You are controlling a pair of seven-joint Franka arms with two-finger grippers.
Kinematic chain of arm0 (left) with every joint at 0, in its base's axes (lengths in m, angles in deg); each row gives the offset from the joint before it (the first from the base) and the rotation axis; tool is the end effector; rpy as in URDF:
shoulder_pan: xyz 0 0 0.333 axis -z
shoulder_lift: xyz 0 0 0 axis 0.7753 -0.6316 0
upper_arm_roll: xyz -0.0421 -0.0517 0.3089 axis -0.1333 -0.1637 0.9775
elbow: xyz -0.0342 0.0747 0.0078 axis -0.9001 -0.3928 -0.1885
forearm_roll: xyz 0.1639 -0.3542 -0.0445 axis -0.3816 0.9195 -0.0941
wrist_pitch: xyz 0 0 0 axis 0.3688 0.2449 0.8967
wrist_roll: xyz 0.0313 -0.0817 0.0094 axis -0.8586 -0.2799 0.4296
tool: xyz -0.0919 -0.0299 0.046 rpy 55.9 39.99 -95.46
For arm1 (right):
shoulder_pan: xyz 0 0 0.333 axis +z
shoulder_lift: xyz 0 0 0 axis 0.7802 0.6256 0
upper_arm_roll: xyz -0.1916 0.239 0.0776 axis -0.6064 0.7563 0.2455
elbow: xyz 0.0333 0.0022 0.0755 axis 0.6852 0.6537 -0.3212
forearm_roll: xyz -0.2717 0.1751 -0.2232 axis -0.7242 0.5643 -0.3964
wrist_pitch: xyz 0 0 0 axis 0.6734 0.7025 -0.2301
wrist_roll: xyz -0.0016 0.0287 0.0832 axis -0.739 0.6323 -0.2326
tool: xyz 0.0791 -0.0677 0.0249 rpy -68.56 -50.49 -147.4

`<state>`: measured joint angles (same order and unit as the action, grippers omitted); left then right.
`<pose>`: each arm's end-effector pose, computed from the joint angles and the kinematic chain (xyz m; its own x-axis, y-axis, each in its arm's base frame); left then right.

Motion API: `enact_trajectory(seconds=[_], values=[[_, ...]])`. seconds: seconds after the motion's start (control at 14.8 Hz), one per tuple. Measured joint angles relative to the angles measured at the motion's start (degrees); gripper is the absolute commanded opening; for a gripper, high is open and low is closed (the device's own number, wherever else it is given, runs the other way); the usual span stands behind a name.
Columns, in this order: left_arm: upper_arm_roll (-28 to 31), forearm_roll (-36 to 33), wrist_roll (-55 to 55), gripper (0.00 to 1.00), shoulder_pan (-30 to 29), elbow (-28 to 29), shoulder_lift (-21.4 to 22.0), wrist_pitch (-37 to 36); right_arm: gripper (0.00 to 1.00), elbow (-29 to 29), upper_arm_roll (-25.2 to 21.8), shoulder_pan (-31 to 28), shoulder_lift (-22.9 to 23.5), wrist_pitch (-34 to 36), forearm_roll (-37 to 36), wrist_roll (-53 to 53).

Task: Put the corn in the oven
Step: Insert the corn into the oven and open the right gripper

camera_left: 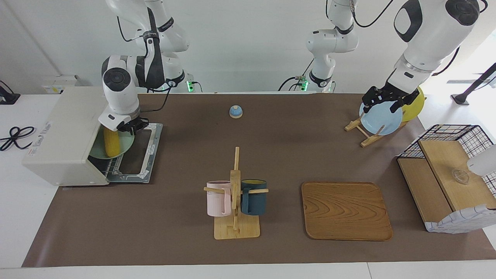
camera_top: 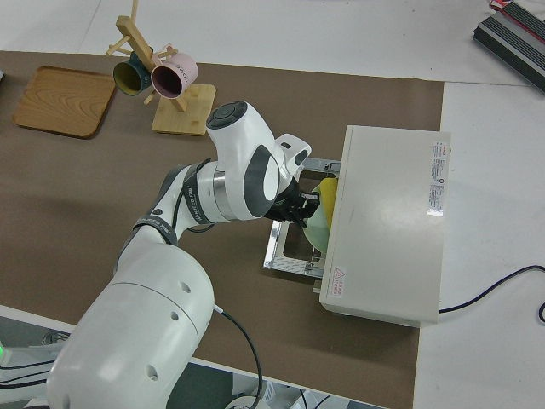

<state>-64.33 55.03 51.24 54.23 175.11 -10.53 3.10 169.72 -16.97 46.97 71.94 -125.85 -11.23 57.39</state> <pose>0.5428 -0.0456 0.5917 0.9967 -0.0606 -0.0547 -0.0591 -0.9979 0.0280 0.4879 -0.0337 0.3751 0.9547 0.1976 -0.2226 0.2464 -0.9442 0.2187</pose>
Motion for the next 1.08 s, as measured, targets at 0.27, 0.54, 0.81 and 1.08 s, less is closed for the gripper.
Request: enact_trajectory(seconds=[0.27, 0.54, 0.81, 1.08], values=[[0.00, 0.00, 0.00, 1.00, 0.00, 0.00, 0.00, 0.00, 0.24, -0.50, 0.23, 0.07, 0.00, -0.13, 0.00, 0.00], [0.00, 0.00, 0.00, 1.00, 0.00, 0.00, 0.00, 0.00, 0.17, -3.00, 1.24, 1.65, -0.01, 2.51, 0.61, -0.49], [0.00, 0.00, 0.00, 1.00, 0.00, 0.00, 0.00, 0.00, 0.00, -2.61, 1.72, 7.03, 0.11, 3.15, 5.75, -8.91], [0.00, 0.00, 0.00, 1.00, 0.00, 0.00, 0.00, 0.00, 0.00, 3.16, 1.93, 10.56, 1.45, -6.62, 5.96, -15.51]])
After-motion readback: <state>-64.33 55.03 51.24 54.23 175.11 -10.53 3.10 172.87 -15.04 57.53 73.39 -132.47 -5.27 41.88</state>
